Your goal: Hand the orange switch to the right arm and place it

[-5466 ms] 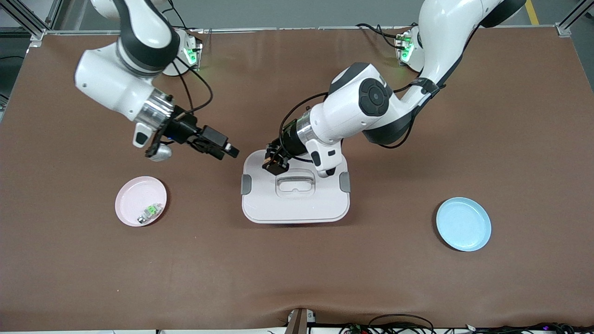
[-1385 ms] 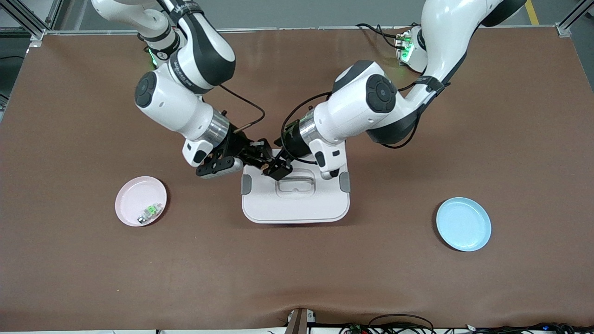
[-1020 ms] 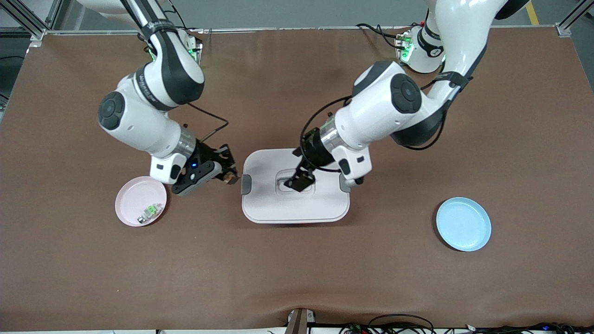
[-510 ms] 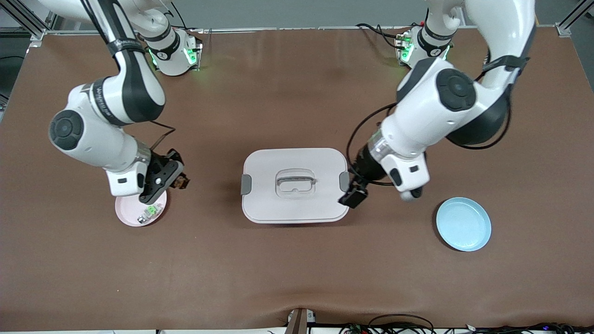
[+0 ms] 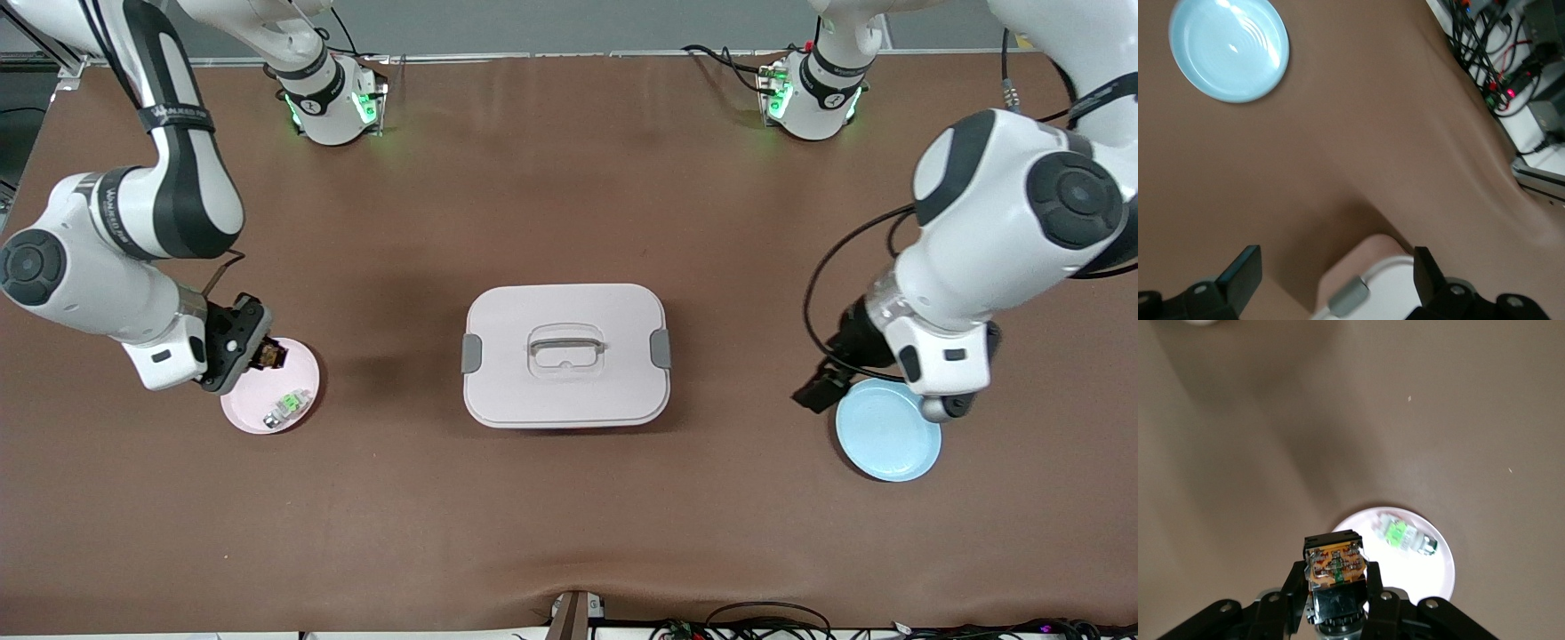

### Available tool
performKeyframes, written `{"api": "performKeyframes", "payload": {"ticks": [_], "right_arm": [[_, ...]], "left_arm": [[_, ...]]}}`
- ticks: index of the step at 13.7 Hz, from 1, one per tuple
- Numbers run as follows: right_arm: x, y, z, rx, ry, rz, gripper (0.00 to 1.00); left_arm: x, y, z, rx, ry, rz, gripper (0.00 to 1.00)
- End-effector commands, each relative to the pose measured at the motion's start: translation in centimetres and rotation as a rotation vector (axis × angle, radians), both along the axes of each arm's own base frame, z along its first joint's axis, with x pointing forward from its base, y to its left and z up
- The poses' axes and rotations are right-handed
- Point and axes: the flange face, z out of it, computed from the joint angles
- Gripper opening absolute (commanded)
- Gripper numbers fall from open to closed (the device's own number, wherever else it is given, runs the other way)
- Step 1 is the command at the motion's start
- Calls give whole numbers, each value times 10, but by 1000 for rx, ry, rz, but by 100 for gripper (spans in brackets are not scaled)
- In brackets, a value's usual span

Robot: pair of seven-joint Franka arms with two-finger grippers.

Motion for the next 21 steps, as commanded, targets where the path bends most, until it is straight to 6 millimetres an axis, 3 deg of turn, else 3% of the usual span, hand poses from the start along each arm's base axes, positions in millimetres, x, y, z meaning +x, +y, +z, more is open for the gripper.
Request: {"api": "performKeyframes", "payload": {"ticks": [1,5,6,9,14,17,21], "right_arm": [[-18,-20,-29,-12,-36,58,0],[-37,-51,-75,-29,-108,116,0],[-39,-61,-81,-34,-123,116,0],[-41,-66,-93,-50,-182,148,0],[-43,-79,-131,-73,-226,156,0],[-43,-87,-157,-85,-242,150,0],[-43,-87,-182,-95,-268,148,0]], "left_arm": [[-1,47,7,77,8,-73,100],[3,115,22,159,-19,-183,100],[1,132,27,172,-11,-221,100],[-13,173,48,191,13,-311,100],[-40,181,80,222,60,-384,100],[-52,174,99,214,32,-450,100],[-74,167,109,279,62,-619,100]]}}
